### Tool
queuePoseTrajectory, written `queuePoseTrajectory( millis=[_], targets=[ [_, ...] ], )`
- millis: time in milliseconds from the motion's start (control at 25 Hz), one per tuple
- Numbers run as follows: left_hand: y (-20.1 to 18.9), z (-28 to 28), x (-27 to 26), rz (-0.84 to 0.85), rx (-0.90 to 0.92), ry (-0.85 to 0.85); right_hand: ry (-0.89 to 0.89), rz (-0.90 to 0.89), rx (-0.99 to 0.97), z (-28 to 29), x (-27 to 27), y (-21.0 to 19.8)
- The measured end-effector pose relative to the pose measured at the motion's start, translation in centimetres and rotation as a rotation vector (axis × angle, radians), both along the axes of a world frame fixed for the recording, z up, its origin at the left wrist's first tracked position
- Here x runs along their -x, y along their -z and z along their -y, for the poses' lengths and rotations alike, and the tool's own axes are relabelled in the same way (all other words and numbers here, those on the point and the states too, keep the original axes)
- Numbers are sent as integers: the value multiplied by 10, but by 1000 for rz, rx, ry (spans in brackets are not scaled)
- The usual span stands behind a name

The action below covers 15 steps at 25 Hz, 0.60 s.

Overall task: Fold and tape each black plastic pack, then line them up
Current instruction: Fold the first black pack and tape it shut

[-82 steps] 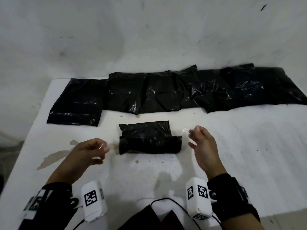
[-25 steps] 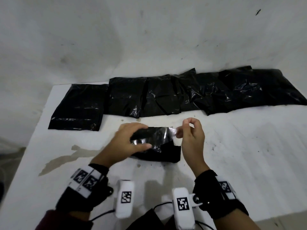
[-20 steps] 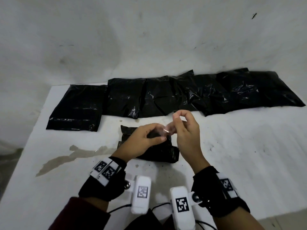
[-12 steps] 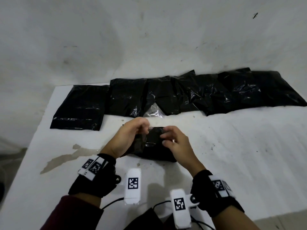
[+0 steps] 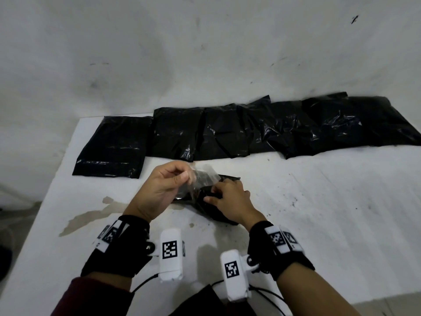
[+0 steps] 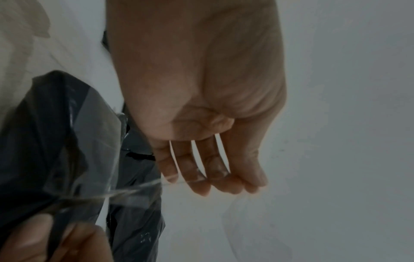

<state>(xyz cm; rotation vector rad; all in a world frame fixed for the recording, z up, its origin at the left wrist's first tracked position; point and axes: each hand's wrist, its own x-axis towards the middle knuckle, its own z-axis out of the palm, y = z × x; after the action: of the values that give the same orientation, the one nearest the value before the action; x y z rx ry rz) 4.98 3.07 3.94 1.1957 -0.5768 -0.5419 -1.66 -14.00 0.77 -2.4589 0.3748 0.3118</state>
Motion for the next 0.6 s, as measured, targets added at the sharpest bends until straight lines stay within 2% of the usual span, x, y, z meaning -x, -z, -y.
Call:
queuePoseTrajectory(
  millis=[160,320,600],
  targets=[
    [-5,-15,-4,-18,75,-52,-9,11,0,-1,-1,3],
    [-21,-29,-12,24,231,-77,-1,24,-11,0,-1,6],
    [-31,-46,-15,92,276,-141,-13,46,-8,0,-2,9]
  ],
)
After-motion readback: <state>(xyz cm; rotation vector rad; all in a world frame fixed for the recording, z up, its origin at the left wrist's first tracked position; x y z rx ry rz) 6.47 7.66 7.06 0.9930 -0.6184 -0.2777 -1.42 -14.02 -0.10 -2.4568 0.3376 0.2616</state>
